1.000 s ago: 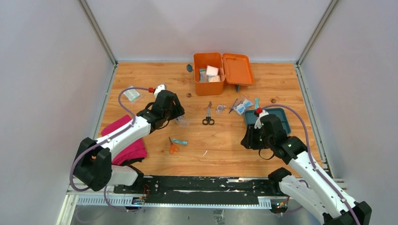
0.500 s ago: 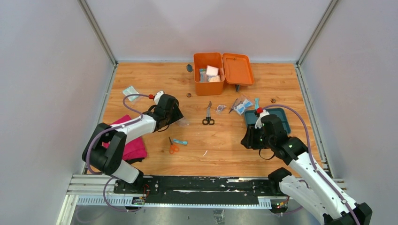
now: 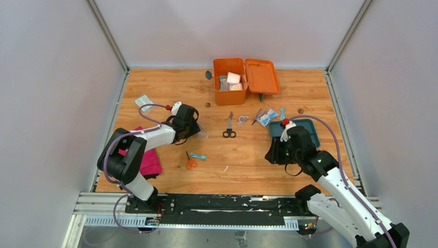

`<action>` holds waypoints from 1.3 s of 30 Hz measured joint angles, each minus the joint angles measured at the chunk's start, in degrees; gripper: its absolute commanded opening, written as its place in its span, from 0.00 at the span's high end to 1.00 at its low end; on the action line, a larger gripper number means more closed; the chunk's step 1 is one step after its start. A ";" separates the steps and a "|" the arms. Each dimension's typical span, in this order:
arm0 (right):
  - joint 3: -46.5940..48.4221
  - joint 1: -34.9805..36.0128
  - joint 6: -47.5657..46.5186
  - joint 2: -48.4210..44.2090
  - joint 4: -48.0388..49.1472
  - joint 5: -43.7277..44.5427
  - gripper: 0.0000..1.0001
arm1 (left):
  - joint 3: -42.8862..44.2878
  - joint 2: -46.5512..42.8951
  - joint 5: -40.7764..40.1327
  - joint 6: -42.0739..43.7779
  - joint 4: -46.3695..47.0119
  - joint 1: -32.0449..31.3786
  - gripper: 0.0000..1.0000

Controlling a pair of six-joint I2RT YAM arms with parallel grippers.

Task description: Organize the medicine kit

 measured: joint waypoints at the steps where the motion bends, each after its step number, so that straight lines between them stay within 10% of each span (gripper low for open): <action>1: 0.00 0.00 0.00 0.04 0.00 0.00 0.62 | 0.09 0.20 -0.13 0.02 0.07 0.04 0.57; 13: 0.00 0.00 0.00 0.13 0.00 0.00 0.62 | 1.03 1.09 -1.49 2.12 -0.90 0.52 0.90; 24: 0.00 0.00 0.24 -0.17 0.00 -0.02 0.62 | 5.07 -6.73 -1.11 7.52 -7.23 0.63 0.94; 39: 0.00 0.00 1.11 -0.92 -0.02 -0.20 0.62 | 44.46 6.19 14.25 20.11 -11.06 0.63 0.93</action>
